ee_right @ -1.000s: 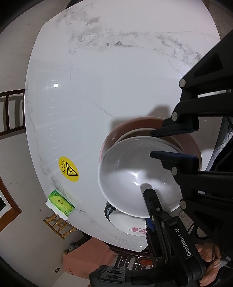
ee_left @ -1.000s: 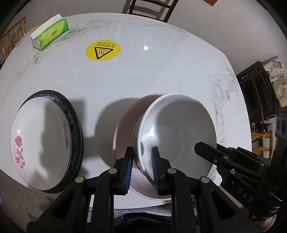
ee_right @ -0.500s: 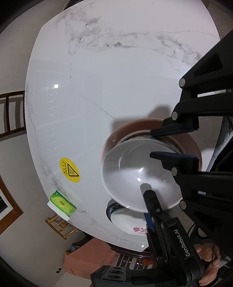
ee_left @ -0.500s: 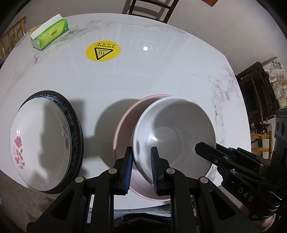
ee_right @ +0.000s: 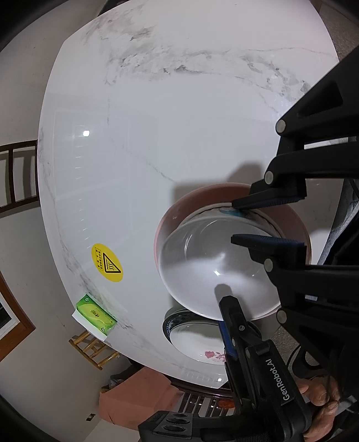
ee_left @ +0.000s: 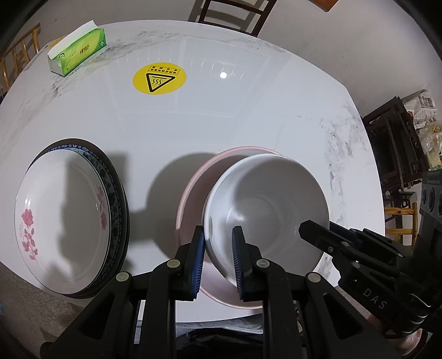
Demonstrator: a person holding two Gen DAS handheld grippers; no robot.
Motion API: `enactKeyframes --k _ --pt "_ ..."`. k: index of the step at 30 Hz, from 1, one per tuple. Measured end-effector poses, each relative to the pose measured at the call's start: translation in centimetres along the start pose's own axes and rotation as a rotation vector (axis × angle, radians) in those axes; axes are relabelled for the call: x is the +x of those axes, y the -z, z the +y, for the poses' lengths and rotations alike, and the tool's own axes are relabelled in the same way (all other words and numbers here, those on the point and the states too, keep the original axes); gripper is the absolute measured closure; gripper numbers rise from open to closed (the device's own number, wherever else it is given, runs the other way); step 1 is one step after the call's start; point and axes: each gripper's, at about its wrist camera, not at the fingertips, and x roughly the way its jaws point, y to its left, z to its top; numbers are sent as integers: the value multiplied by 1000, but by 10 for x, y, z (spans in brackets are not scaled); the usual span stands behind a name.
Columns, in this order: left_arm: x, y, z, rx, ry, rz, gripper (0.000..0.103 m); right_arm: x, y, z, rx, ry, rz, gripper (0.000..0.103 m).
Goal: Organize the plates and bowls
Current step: 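Lower the 'Dog' bowl into the pink bowl onto the ribbed bowl, then open both tools to release the 'Dog' bowl, then close both tools on the rim of the pink bowl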
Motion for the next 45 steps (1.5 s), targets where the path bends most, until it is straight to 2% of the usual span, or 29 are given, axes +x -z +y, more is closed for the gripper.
enactKeyframes --k 14,20,25,28,31,45 --pt "-10 2 1 9 17 -37 84 -1 2 5 -15 15 -7 77" --pt "-17 3 -1 33 2 -76 66 -5 2 11 -40 37 -29 76" --pt "-24 5 1 35 -1 -116 61 -14 3 16 -63 65 -73 71" --pt "-29 6 2 40 -10 -151 53 -21 4 19 -76 87 -114 67" --pt "-32 7 5 35 -28 -185 52 -25 4 21 -93 119 -145 66" --pt "-29 17 30 -47 -14 -225 51 -38 9 21 -107 162 -251 66"
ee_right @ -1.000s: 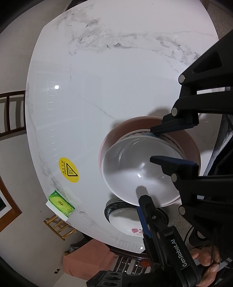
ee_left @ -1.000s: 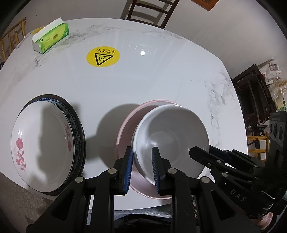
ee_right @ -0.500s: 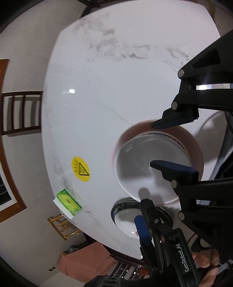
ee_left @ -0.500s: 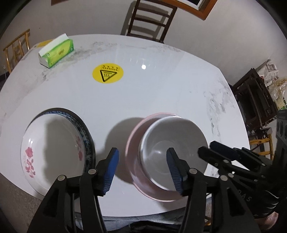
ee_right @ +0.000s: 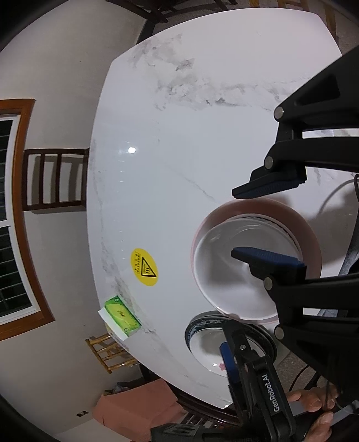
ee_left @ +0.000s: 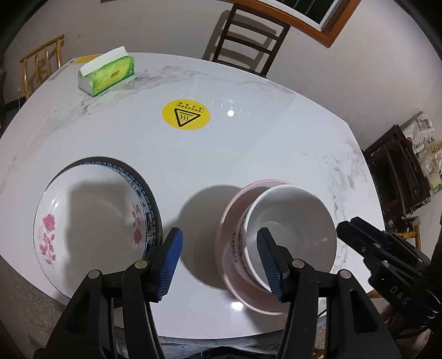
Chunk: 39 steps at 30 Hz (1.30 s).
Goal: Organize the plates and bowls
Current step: 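Close both tools on the rim of the pink bowl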
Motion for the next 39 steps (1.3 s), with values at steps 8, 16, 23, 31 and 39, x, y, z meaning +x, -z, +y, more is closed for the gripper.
enactKeyframes --k 8,16,23,31,39 --pt "2 6 11 -31 13 -13 51 -13 8 2 -31 25 -79 66" --pt "-4 8 24 -68 29 -40 49 -22 15 -16 39 -15 -78 66" --pt "-5 8 34 -110 56 -22 49 -24 20 -32 90 -11 -51 66" --pt "4 8 36 -170 89 58 49 -7 27 -44 185 -42 48 66" --pt "12 7 38 -209 83 92 49 9 33 -42 204 -25 141 66"
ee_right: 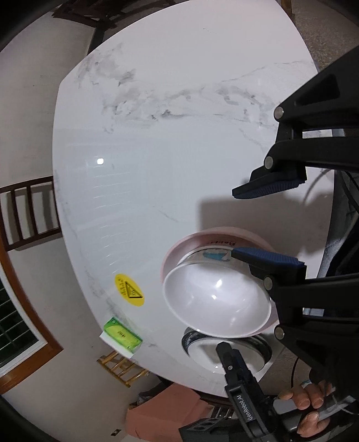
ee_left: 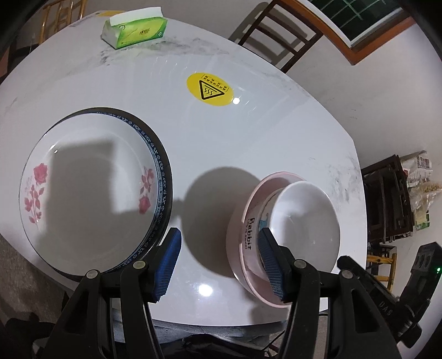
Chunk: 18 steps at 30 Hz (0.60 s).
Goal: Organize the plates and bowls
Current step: 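Close both tools on the rim of the pink bowl, then lift the pink bowl with its nested bowls using both tools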
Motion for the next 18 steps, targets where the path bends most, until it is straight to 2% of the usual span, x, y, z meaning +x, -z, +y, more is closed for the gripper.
enactKeyframes --k 8,18 --pt "11 -3 2 -27 -15 40 51 13 -3 -1 19 17 59 66" --pt "31 -3 -2 -5 -49 85 66 31 -10 4 15 46 106 66"
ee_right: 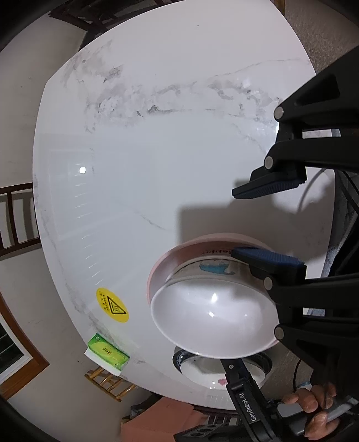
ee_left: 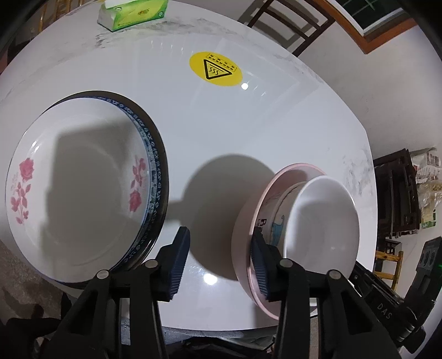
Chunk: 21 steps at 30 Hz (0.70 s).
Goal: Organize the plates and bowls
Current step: 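Lift the pink bowl with its nested bowls using both tools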
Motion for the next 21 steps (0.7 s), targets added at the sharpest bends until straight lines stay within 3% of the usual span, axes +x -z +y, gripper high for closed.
enactKeyframes --k 9,14,17,21 --pt "10 -1 -2 11 26 20 79 14 -1 1 9 3 19 67" --pt "9 1 -9 44 53 9 96 18 -3 0 22 -14 20 67" --pt "9 0 -11 47 46 -1 96 18 -2 -1 31 -29 15 69" --pt "9 1 -12 47 50 -1 96 17 -2 5 27 -53 5 88"
